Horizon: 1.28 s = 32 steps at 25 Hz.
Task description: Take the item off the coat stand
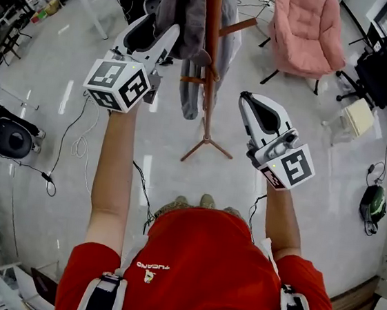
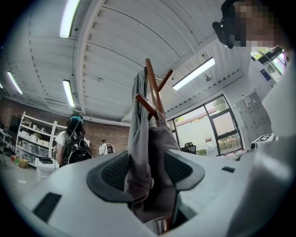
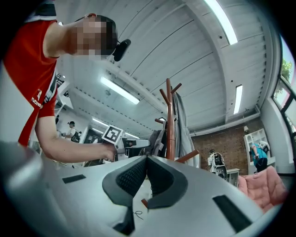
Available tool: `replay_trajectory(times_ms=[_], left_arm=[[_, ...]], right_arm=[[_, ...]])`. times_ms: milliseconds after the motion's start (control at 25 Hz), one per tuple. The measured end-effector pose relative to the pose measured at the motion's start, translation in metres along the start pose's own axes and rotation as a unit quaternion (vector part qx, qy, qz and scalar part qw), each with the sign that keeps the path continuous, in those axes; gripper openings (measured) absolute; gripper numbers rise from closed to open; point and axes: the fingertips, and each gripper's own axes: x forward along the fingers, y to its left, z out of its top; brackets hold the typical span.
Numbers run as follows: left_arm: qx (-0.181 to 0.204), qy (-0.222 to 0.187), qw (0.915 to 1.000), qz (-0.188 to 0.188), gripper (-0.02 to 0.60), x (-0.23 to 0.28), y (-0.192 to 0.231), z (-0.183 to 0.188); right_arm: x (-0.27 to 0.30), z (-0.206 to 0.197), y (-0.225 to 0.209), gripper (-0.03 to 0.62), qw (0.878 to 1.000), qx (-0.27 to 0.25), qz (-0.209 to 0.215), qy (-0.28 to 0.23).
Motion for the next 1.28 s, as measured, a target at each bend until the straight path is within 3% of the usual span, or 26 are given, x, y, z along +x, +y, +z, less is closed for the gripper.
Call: replay_trajectory(times_ms=[240,480,720,1280], left_arm=[[0.003,0.021,0.9997,-0.014,0.245,0.026,0.023,-0.012],[-0.012,0.013,0.9990,-0.041,0.246,0.043,0.029,-0.013],[-0.032,-0.005,0.9977,-0.059,0.027,0.043,0.023,-0.009],[-0.083,-0.050,0.9951,-0.019,0.017,0.013,0.068,0.057]], right_arm=[[0.008,-0.003,-0.003,0.025,1.000,-0.006,-0.025,0.007],[0.013,-0.011,-0.006,0.025,0.999,-0.009,-0.045,0.023],[0.007,-0.013,-0.006,0.025,0.998,-0.015,-0.056,0.027],[0.022,-0.001,0.012,0.025,0.999,-0.021,-0.042,0.007]])
